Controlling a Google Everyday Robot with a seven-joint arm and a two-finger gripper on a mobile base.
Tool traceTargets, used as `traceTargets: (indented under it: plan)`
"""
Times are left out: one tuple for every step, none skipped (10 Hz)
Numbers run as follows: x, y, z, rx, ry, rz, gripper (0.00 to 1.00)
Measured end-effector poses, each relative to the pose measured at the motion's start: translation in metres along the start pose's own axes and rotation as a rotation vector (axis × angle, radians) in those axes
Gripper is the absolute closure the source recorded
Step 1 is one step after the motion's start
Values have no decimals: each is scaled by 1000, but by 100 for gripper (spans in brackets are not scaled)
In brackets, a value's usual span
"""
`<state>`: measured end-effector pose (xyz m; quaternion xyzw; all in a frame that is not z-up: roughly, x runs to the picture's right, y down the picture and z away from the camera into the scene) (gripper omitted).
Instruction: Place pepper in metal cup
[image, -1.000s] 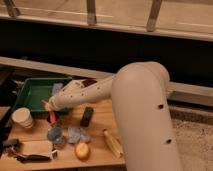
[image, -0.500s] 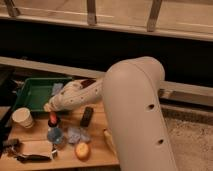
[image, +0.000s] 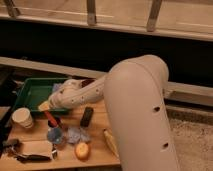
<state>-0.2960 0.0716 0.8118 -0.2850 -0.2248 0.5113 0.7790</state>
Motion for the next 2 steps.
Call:
traceTargets:
  plan:
    - [0,-2,-1,2,-1,4,26]
    - [0,-2,-1,2,-1,4,26]
